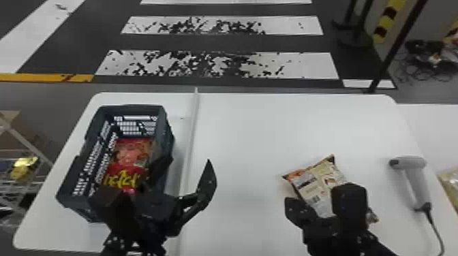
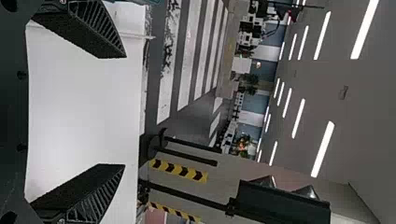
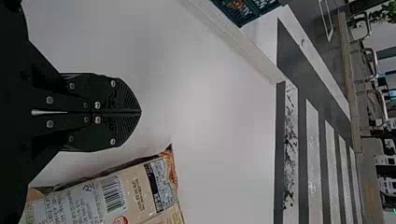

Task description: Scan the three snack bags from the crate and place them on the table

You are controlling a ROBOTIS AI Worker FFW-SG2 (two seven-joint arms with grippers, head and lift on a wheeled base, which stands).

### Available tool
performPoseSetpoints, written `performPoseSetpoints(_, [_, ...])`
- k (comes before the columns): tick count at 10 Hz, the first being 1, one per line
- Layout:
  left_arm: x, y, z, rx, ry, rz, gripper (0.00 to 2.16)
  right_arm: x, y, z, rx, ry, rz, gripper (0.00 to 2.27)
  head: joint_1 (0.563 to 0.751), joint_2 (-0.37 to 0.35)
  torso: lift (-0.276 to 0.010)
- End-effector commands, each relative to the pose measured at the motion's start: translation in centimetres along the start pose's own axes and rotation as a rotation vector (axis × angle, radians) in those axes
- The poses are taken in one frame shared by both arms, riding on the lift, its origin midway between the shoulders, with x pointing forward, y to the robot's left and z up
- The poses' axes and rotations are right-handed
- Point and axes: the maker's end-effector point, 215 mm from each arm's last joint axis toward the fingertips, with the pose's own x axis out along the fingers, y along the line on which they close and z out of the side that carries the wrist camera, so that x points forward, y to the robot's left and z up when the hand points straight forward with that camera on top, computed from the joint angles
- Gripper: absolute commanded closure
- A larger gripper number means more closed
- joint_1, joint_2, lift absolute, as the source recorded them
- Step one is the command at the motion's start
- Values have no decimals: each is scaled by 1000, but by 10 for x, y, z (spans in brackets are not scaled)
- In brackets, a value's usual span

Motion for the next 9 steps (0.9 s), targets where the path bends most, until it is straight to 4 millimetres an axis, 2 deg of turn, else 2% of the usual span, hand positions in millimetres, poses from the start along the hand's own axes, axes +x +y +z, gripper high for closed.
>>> performPoseSetpoints(1, [0, -3, 0, 5, 2, -11, 29, 10, -8, 1, -24, -5, -38, 1774, 695, 64, -62])
performPoseSetpoints(6, [5, -12, 0, 4, 0, -30, 29, 37, -43, -6, -56, 22, -128, 1774, 695, 14, -62])
performPoseSetpoints(9, [5, -12, 0, 3, 0, -32, 29, 51, -75, 5, -69, 21, -201, 1771, 695, -21, -62])
